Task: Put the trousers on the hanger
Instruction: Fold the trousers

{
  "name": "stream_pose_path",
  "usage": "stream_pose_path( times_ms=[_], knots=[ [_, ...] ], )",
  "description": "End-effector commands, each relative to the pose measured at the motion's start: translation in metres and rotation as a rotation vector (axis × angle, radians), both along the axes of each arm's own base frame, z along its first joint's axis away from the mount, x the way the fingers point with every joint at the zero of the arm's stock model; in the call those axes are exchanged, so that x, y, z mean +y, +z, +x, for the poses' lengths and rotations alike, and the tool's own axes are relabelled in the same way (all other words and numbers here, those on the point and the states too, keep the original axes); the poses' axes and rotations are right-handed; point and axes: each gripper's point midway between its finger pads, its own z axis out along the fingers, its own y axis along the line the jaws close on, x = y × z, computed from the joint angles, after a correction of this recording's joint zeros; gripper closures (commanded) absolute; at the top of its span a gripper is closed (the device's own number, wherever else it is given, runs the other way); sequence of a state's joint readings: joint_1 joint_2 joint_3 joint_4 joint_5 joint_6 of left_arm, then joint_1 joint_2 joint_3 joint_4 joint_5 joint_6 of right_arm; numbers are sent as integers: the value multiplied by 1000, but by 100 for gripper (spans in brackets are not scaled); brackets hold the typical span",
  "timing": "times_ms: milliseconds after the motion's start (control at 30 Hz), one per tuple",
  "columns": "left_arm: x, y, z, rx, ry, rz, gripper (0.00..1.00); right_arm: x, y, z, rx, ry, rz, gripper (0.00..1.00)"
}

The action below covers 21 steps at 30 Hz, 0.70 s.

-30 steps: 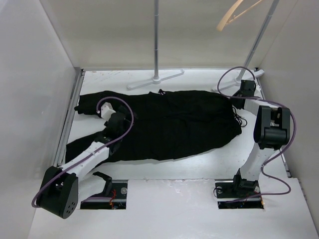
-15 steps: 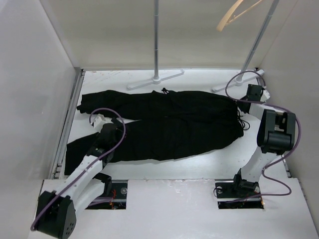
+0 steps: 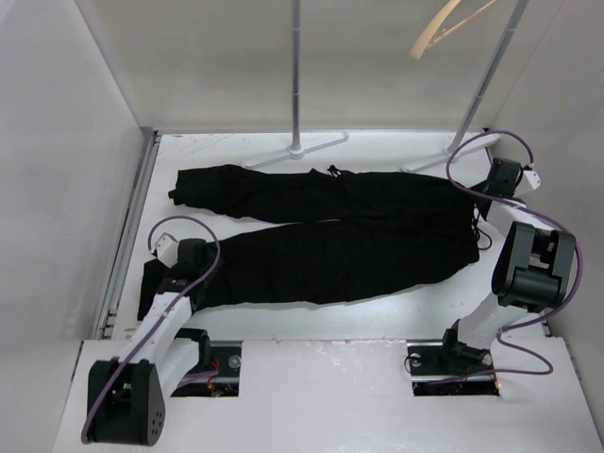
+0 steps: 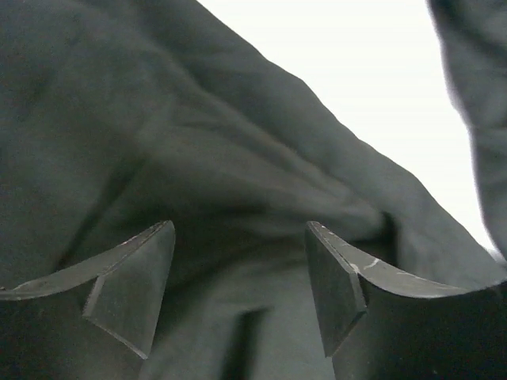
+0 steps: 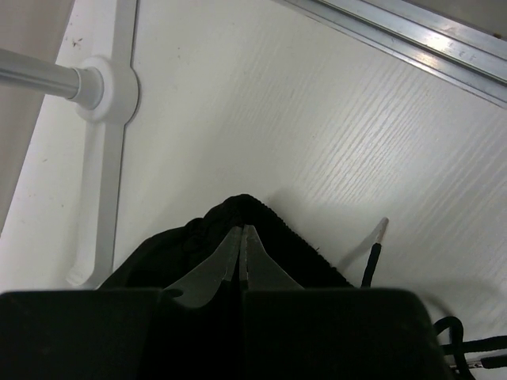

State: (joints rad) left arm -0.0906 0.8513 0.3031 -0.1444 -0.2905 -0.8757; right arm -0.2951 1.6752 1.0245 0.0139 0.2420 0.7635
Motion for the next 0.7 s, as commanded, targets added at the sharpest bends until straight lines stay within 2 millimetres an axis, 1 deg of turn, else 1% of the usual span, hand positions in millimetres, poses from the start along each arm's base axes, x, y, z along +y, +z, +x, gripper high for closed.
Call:
stream_pose_path(
  times_ms=[0, 67, 100, 133, 167, 233, 267, 300, 367, 400, 433, 467, 533, 567, 600, 633, 667],
  knots=[
    [10, -16, 0, 29, 32, 15, 37, -5, 12, 7, -46, 0, -25, 98],
    [24, -20, 7, 14, 89, 37, 38, -5, 11, 5, -42, -5, -25, 99],
    [30, -17, 12, 2, 118, 32, 38, -5, 11, 3, -42, -10, -25, 99],
    [28, -10, 20, -17, 118, 11, 37, -5, 10, 1, -38, -15, -25, 99],
    [26, 4, 29, -62, 118, -8, 35, -3, 9, -2, -35, -15, -26, 99],
    [20, 46, 45, -183, 106, -18, 29, 0, 6, -7, -35, -27, -24, 99],
    [20, 72, 51, -242, 114, -2, 26, 2, 4, -8, -33, -26, -22, 99],
    [23, 92, 53, -282, 127, 19, 24, 3, 2, -7, -28, -24, -19, 98],
    [27, 139, 60, -365, 154, 85, 20, 8, 0, -2, -23, -10, -11, 97],
    [26, 148, 63, -377, 152, 106, 20, 11, 1, 1, -23, -2, -11, 94],
    [25, 153, 67, -379, 153, 116, 19, 14, 0, 2, -22, 4, -10, 88],
    [25, 149, 69, -358, 151, 118, 19, 17, 2, 1, -24, 5, -15, 79],
    [22, 133, 69, -311, 131, 92, 20, 22, 11, -4, -45, 6, -30, 59],
    [23, 126, 68, -296, 131, 79, 20, 26, 16, -8, -56, 7, -40, 50],
    [26, 119, 66, -286, 137, 64, 20, 28, 23, -13, -71, 3, -57, 43],
    [30, 117, 68, -283, 151, 51, 21, 30, 30, -16, -87, -1, -69, 37],
    [38, 119, 73, -284, 174, 47, 22, 37, 41, -19, -114, 5, -91, 31]
  ],
)
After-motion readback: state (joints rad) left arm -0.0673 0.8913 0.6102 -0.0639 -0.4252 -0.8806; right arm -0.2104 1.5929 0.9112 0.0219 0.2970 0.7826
